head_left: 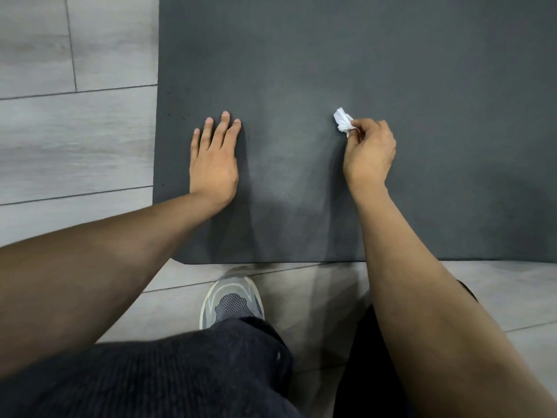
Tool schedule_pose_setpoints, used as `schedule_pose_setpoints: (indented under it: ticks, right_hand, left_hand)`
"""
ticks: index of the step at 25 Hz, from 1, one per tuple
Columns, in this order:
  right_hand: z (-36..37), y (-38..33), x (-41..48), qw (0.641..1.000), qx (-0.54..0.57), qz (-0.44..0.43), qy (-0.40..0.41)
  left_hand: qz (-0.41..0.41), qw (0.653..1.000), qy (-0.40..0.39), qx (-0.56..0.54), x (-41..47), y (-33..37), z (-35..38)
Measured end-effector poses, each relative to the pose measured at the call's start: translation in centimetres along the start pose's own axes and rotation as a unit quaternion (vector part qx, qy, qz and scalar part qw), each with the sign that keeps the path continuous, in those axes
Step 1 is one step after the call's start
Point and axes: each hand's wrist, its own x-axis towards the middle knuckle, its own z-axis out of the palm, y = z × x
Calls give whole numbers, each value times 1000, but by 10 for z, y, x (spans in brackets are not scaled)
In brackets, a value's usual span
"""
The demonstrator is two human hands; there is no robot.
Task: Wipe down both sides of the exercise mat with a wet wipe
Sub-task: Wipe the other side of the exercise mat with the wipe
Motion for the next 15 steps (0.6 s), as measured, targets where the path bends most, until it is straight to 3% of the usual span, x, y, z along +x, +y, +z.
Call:
schedule_pose_setpoints:
  ticks: [1, 3, 5, 7, 9, 11, 13, 15]
  right_hand:
    - [4, -10, -16, 1000, 21, -16, -9]
    - [22, -42, -73, 988, 45, -134, -65]
    - [31, -60, -125, 953, 40, -265, -144]
    - [27, -50, -116, 927, 17, -341, -155]
    - [17, -22, -73, 942, -31, -324, -77]
    - [0, 2, -34, 975, -59, -213, -27]
    - [-3, 5, -35, 985, -61, -158, -31]
    - [8, -14, -74, 979, -30, -195, -52]
  left_hand:
    - [-2, 1000, -5, -1, 0, 1, -1]
    - [-5, 1000, -12, -5, 2, 3, -3]
    - [-6, 1000, -20, -15, 2, 2, -6]
    - [4, 1000, -23, -18, 2, -1, -9]
    - [22, 999, -20, -14, -2, -5, -10]
    - [31, 999, -8, 0, -14, -5, -6]
    - [33, 999, 2, 17, -26, -1, 2]
    - [26, 999, 4, 20, -28, 4, 6]
